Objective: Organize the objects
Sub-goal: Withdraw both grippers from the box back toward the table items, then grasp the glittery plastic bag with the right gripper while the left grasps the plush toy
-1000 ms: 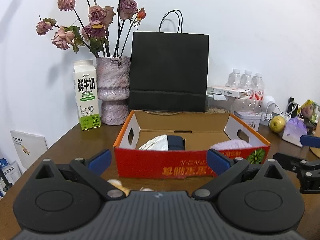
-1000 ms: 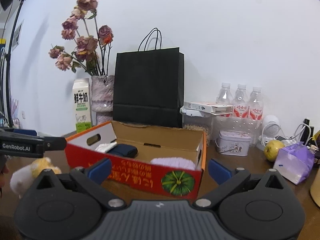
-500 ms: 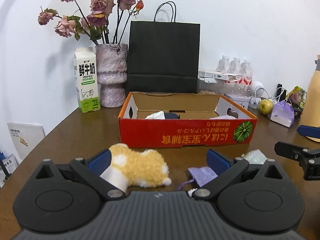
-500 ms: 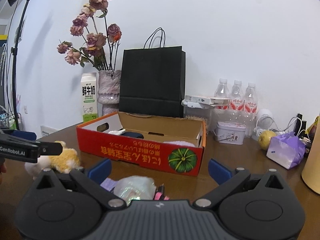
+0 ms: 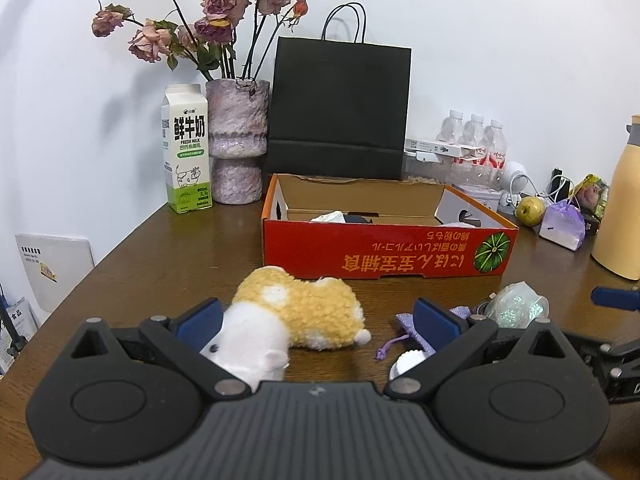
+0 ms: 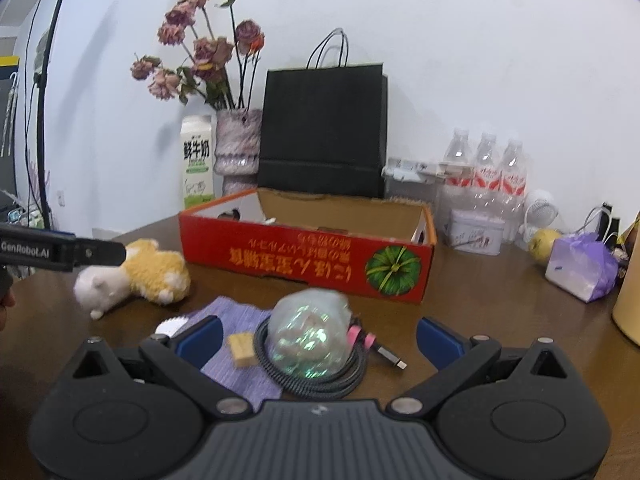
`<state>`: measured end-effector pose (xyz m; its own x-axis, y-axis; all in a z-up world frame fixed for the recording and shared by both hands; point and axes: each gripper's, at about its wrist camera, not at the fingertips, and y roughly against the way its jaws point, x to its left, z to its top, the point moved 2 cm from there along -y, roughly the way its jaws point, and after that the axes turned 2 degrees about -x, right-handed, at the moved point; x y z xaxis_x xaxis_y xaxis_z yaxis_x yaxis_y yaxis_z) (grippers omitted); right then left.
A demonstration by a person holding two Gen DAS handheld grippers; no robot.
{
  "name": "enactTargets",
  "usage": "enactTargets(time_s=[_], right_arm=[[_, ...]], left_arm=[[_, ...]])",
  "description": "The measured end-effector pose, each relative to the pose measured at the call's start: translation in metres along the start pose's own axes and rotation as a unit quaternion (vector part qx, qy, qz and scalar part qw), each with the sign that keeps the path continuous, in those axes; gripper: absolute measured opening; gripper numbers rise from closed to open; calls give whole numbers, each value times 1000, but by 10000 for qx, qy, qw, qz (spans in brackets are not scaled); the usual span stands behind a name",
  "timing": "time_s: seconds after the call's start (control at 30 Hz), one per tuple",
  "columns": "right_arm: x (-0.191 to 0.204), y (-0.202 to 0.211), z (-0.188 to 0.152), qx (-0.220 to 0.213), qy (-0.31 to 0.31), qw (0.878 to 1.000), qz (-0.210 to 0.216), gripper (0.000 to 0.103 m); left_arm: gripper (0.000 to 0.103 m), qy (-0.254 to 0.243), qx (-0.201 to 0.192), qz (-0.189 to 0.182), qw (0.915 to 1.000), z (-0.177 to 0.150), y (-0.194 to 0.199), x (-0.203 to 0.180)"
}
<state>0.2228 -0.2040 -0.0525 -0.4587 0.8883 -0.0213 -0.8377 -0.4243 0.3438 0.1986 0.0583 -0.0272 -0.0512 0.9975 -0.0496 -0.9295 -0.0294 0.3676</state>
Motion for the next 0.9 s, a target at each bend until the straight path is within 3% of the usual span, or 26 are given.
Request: enactTargets(time_s=[0.27,0.53,0.67,0.77,0.9], right_arm=[[9,-17,-2,280,-56,9995,-104,103],[7,-46,4,446,-282,9977,-416,88],[2,-59,5,631,-446,9959,-474,75],[0,-62,4,693,-545,9952,-422,48],[2,-60,5,606,-506,9963,-354,38]], left_arm=[[103,96,28,8,9999,0,2,14],[103,70,-13,-72,9999,1,6,12],[103,81,-15,-53,10000,0,5,12],[103,112,13,-41,9999,-1,3,13],[103,154,41,-28,9999,-1,1,15]])
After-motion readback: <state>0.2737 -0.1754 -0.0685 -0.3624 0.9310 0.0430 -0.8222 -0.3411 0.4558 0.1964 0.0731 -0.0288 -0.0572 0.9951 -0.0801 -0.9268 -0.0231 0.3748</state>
